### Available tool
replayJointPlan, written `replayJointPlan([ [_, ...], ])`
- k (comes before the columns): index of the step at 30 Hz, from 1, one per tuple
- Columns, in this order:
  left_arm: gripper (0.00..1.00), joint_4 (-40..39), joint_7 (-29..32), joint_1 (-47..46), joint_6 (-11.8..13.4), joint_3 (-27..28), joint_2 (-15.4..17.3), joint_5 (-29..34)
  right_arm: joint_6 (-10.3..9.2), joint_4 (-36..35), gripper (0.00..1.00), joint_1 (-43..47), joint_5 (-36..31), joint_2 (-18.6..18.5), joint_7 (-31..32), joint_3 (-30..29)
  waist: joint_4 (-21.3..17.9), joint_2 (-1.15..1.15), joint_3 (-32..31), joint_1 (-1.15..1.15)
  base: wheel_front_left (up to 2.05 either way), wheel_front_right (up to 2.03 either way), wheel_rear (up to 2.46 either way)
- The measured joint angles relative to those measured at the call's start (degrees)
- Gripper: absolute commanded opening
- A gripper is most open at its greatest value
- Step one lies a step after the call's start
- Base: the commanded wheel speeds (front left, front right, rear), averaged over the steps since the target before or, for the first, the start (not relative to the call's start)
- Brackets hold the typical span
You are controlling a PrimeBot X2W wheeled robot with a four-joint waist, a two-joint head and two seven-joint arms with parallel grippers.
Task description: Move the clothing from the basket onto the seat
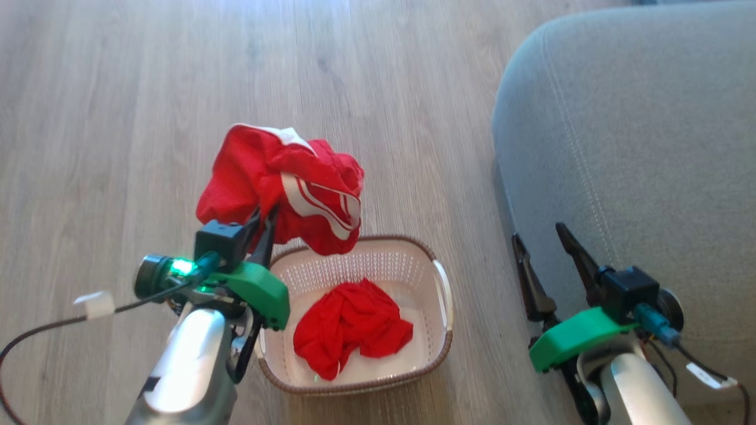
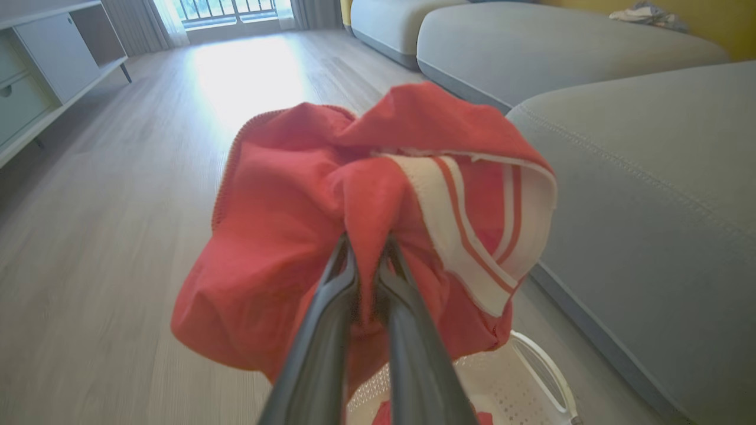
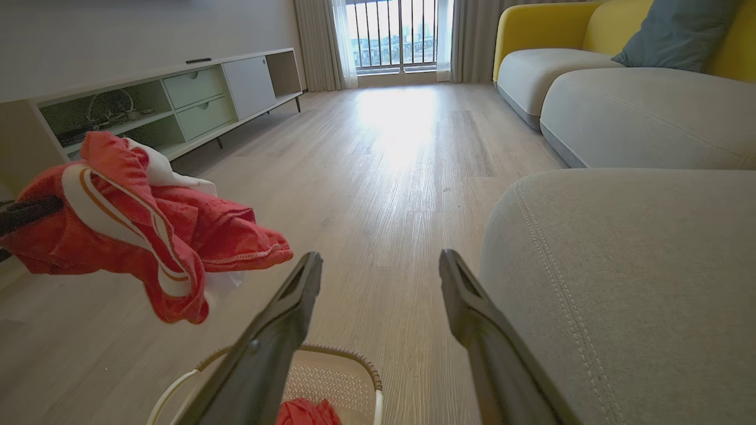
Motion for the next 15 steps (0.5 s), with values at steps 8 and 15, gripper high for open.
replayJointPlan([
  [8,0.00,-11.87,0.00,4.63,0.05,5.56,0.23,0.22,0.00,-0.08,1.00,3.00,0.19,0.00,0.00,0.93,0.42,0.00,-4.81,0.00,0.00,0.00,0.00],
  [15,0.00,-24.49,-0.07,5.99,-0.14,7.61,-0.40,1.46,0.00,-1.30,1.00,4.14,0.47,0.00,0.01,1.09,1.40,0.00,-6.02,0.00,0.00,0.00,0.00],
])
